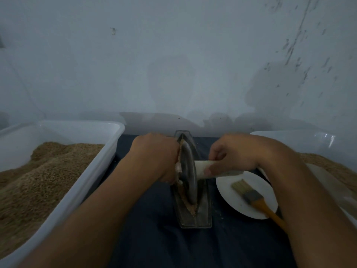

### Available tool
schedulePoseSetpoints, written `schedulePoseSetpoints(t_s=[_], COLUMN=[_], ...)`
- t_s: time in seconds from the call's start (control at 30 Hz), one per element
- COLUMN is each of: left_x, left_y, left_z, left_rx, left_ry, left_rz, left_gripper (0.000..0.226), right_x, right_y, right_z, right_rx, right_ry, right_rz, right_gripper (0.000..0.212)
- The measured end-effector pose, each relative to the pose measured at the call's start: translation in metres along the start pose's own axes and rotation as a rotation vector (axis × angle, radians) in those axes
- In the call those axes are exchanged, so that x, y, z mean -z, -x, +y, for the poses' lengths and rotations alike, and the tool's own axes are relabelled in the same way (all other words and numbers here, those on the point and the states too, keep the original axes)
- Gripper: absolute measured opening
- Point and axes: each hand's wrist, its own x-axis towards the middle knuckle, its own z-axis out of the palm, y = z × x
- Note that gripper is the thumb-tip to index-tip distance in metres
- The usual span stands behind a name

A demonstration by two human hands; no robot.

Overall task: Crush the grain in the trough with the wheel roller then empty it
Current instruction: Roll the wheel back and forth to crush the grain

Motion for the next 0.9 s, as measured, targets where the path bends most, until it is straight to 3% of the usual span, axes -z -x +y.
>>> schedulePoseSetpoints(t_s=[0.3,0.53,0.63,0.73,0.9], left_x=[-0.024,-0.058,-0.064,-0.059,-0.034], left_y=[-0.02,-0.039,-0.042,-0.04,-0.026], left_z=[-0.009,-0.008,-0.007,-0.007,-0.006], left_rx=[0.038,0.098,0.076,0.111,0.113], left_ry=[0.117,0.203,0.169,0.197,0.184], left_rz=[0.062,0.282,0.397,0.342,0.227], left_gripper=[0.027,0.027,0.029,0.027,0.017], right_x=[-0.017,-0.057,-0.066,-0.061,-0.029], right_y=[-0.026,-0.067,-0.072,-0.069,-0.038], right_z=[0.013,0.028,0.029,0.026,0.021], right_rx=[0.005,-0.009,-0.011,0.003,0.003], right_ry=[-0.014,-0.035,0.022,0.03,-0.083], right_rz=[0.051,0.487,0.581,0.53,0.187], right_gripper=[0.032,0.035,0.039,0.037,0.03])
